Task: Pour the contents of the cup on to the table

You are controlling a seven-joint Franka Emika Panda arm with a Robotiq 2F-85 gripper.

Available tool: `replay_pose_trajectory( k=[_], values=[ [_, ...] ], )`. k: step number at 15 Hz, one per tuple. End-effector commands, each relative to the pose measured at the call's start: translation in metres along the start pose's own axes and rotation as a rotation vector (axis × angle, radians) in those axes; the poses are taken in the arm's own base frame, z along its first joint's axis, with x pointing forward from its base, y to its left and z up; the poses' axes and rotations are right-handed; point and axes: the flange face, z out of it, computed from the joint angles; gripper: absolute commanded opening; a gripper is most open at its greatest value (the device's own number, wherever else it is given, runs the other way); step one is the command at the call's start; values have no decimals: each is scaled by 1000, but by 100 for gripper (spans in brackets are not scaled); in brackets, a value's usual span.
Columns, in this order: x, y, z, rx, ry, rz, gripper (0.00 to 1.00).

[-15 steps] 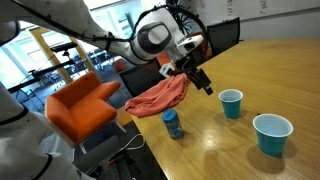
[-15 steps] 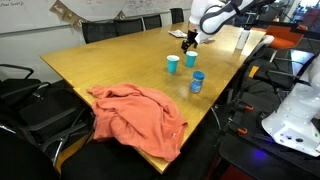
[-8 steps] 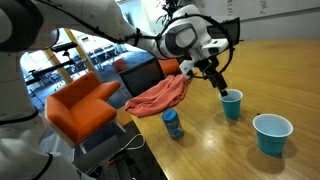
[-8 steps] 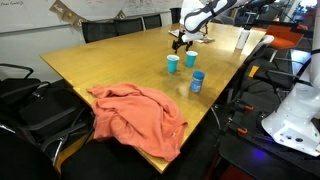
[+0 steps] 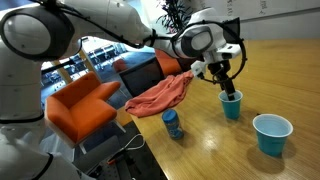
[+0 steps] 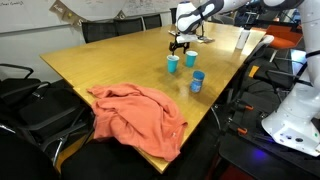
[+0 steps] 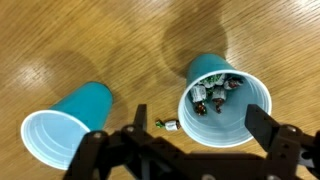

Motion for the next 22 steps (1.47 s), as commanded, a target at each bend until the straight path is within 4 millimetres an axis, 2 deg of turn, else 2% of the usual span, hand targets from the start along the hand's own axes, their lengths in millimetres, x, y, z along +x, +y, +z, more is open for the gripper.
replay_pose_trajectory(
  k=[1, 7, 8, 9, 13, 18, 19, 22],
  values=[
    [10, 1, 8, -27, -38, 61, 100],
    [10, 6, 44, -10, -69, 106, 100],
    [9, 5, 49, -5, -73, 112, 75],
    [9, 4, 54, -2, -78, 110, 74],
    [11, 3, 61, 2, -81, 117, 43],
    [15, 0, 54, 21, -71, 119, 5],
    [16, 0, 52, 24, -66, 119, 0],
    [20, 0, 39, 27, -47, 114, 0]
  ],
)
